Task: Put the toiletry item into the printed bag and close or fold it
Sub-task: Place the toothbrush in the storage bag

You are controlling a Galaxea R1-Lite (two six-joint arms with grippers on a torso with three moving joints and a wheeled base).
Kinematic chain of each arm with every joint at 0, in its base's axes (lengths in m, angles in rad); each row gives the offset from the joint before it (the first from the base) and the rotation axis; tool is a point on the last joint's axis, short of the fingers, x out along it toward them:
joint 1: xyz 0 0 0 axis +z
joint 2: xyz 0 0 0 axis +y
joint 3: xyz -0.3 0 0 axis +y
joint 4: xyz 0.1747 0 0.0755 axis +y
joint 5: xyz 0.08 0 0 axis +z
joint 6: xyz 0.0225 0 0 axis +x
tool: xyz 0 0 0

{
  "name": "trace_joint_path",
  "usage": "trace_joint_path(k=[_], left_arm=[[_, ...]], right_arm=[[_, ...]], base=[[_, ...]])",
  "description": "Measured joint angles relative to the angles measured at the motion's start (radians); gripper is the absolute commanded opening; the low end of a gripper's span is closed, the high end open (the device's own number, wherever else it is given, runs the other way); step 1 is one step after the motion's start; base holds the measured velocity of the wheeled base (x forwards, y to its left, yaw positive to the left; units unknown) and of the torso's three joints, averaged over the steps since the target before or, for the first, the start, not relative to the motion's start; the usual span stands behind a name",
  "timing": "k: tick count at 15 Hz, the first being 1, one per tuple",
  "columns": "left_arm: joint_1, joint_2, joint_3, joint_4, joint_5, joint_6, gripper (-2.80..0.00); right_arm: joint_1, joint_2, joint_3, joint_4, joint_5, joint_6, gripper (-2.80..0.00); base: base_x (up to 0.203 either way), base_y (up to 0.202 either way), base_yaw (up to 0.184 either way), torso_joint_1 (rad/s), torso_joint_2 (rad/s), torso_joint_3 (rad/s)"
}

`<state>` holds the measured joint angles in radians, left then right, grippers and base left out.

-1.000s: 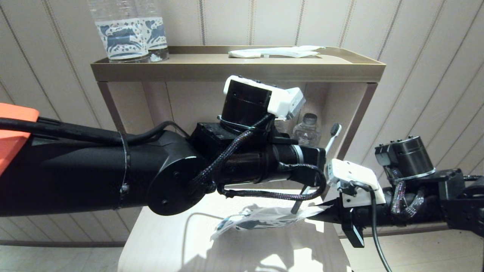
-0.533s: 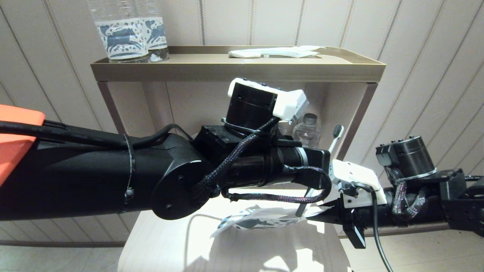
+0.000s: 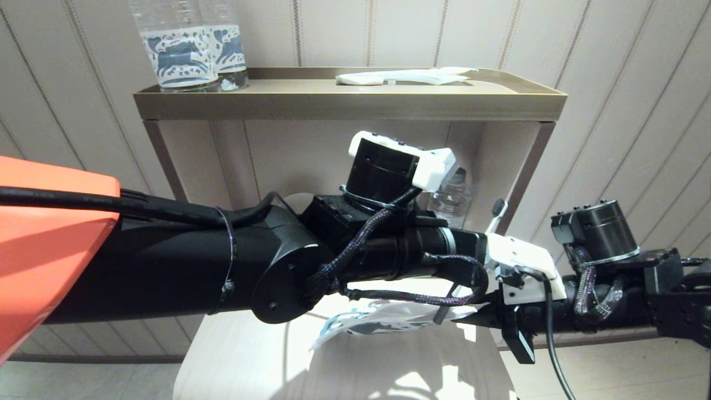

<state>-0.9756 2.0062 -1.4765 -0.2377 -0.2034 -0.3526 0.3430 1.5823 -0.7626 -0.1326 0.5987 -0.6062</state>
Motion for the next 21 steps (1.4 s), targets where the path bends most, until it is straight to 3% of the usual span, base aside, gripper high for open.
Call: trace_joint_path(k=[7, 10, 12, 16, 21], left_arm=[[0.04, 0.011, 0.022, 0.0, 0.014, 0.0, -2.8], [0.07, -0.048, 0.029, 0.017, 0.055, 0.018, -2.8], [0.104, -0.129, 0.032, 0.088, 0.06, 0.072, -2.8], [0.135, -0.299, 0.07, 0.426, 0.049, 0.236, -2.8], [0.071, -0.381, 0.159, 0.665, 0.058, 0.452, -2.8]], right_arm=[[0.004, 0.007, 0.01, -0.003, 0.0, -0.004, -2.8], [-0.002, 0.006, 0.05, -0.113, -0.002, -0.008, -2.8], [-0.003, 0.004, 0.083, -0.209, -0.005, -0.008, -2.8], [0.014, -0.006, 0.107, -0.219, -0.008, -0.008, -2.8], [0.022, -0.014, 0.114, -0.219, -0.01, -0.008, -2.8]], base=[[0.0, 0.0, 0.0, 0.0, 0.0, 0.0], [0.0, 0.0, 0.0, 0.0, 0.0, 0.0], [0.0, 0.0, 0.0, 0.0, 0.0, 0.0], [0.0, 0.0, 0.0, 0.0, 0.0, 0.0], [0.0, 0.0, 0.0, 0.0, 0.0, 0.0]])
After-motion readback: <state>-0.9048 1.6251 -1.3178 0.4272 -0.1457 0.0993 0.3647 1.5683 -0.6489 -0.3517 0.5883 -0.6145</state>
